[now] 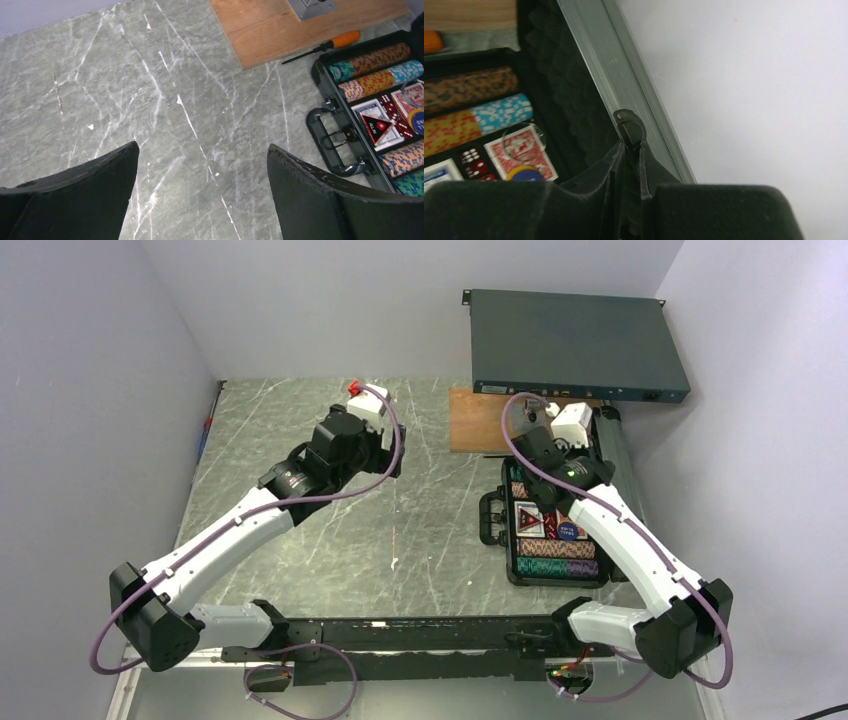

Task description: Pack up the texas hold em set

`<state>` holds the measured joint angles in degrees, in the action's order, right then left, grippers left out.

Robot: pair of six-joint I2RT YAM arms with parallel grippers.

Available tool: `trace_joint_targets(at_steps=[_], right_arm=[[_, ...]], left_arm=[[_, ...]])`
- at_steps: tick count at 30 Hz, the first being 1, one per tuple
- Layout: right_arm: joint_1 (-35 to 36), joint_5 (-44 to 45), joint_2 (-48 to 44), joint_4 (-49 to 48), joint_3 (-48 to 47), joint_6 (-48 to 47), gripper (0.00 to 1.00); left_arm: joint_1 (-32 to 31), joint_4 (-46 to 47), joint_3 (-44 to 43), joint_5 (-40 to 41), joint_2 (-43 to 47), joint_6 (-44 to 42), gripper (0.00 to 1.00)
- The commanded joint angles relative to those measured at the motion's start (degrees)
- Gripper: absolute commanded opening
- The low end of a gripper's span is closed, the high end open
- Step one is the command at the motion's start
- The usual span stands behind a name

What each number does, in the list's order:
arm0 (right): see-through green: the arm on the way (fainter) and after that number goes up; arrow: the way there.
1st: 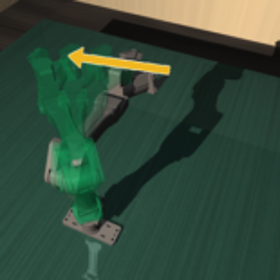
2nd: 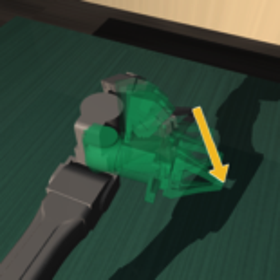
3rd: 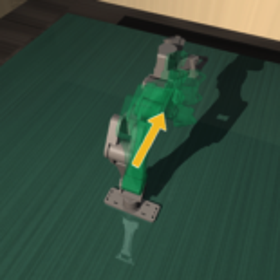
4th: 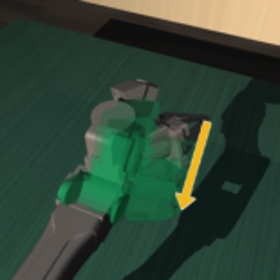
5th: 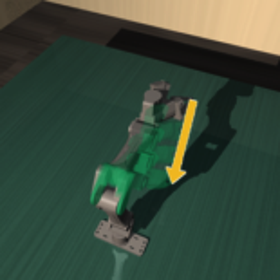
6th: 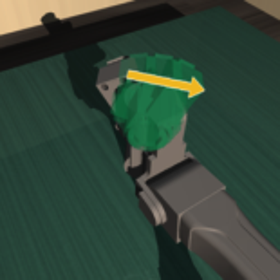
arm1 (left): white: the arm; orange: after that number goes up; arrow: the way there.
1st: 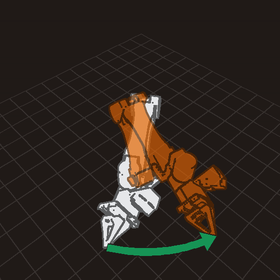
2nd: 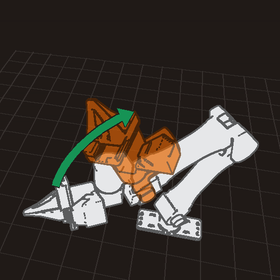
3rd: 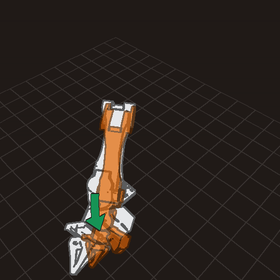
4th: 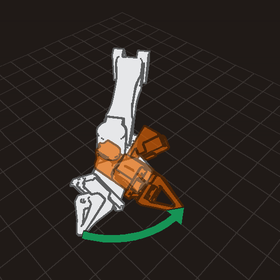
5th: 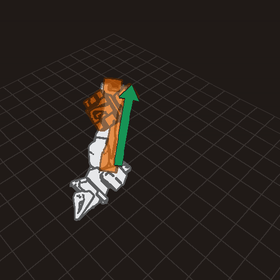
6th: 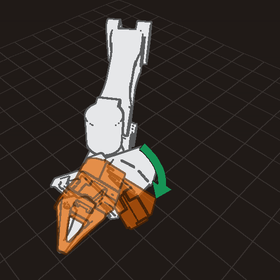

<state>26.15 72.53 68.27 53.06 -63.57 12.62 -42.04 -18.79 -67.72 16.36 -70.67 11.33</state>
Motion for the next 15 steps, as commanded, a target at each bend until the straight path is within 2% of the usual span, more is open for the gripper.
trace_joint_targets(at_steps=[1,6,11,14,15], right_arm=[[3.2,-16.2,1.4,3.0,-0.9,10.9,0.18],[9.2,-29.7,0.3,2.3,-2.2,12.3,0.44],[11.1,-59.5,-7.3,-11.1,1.3,8.3,0.62],[11.1,-64.3,-12.1,-17.4,6.4,11.3,0.96],[11.1,-62.7,-13.2,-18.4,8.0,12.2,0.99]], left_arm=[[2.6,-0.3,-0.8,-1.0,-0.4,0.7,0.99],[4.0,-1.2,-1.6,-2.2,-2.1,1.4,0.99],[4.4,-1.2,-1.5,-1.6,-2.9,1.0,0.99],[4.6,-1.7,-1.9,-0.9,-3.5,0.6,0.99],[4.6,-1.6,-1.9,-0.9,-3.6,0.6,0.99]])
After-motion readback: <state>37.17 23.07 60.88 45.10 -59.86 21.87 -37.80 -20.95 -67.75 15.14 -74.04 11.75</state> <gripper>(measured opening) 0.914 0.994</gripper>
